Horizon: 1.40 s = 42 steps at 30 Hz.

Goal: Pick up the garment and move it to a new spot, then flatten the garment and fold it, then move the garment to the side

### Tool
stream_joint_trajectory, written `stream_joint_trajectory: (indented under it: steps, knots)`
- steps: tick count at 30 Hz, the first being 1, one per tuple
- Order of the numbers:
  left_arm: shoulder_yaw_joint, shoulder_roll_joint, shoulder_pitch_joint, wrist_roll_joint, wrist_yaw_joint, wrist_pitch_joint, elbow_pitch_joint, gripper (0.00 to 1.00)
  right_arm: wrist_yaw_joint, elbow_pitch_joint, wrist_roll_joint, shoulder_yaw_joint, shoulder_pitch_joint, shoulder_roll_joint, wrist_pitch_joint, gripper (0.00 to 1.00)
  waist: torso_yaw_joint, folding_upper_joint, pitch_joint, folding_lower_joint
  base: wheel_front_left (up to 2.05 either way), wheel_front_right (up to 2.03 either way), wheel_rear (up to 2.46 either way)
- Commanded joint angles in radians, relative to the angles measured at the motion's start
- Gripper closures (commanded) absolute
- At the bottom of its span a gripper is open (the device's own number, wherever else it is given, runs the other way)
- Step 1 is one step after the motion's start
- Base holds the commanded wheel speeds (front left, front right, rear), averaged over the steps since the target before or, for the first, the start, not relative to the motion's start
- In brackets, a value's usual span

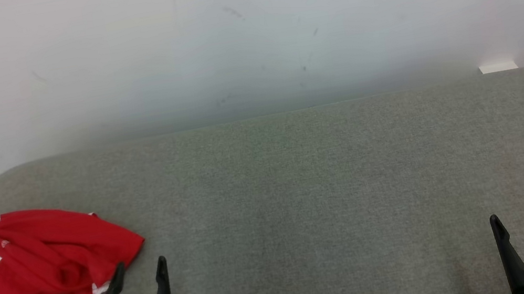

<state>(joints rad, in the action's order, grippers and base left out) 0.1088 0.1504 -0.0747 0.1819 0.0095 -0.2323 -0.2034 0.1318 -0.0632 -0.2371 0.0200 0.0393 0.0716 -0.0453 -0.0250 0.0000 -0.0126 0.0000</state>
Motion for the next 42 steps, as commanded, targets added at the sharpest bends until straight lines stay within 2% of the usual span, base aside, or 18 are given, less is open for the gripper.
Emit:
stream_joint_trajectory:
  steps: [1, 14, 30, 36, 42]
  knots:
    - [-0.003, 0.004, 0.01, -0.031, -0.002, -0.013, -0.002, 0.0, -0.002, 0.007, 0.019, 0.003, 0.005, 0.003, -0.01, 0.0, -0.001, 0.0, 0.0, 0.0, 0.0, 0.0, 0.0]
    - [-0.027, -0.017, 0.013, -0.115, -0.007, -0.035, -0.02, 0.0, -0.002, 0.019, 0.103, 0.003, 0.003, -0.008, -0.029, 0.0, -0.005, 0.0, 0.002, 0.0, 0.0, 0.0, 0.0]
    - [-0.063, -0.037, -0.004, -0.116, -0.033, -0.032, -0.04, 0.0, -0.002, 0.026, 0.1, 0.014, -0.002, -0.015, -0.034, 0.0, 0.017, 0.0, 0.009, 0.0, 0.0, 0.0, 0.0]
    - [-0.084, -0.047, -0.021, -0.108, -0.032, -0.032, -0.043, 0.0, -0.002, 0.037, 0.084, -0.01, -0.004, -0.017, -0.021, 0.0, 0.078, 0.0, 0.016, 0.0, 0.0, 0.0, 0.0]
    - [-0.115, -0.048, -0.034, -0.103, -0.03, -0.032, -0.047, 0.0, -0.002, 0.066, 0.078, -0.047, -0.02, -0.017, -0.008, 0.0, 0.188, 0.0, 0.037, 0.0, 0.0, 0.0, 0.0]
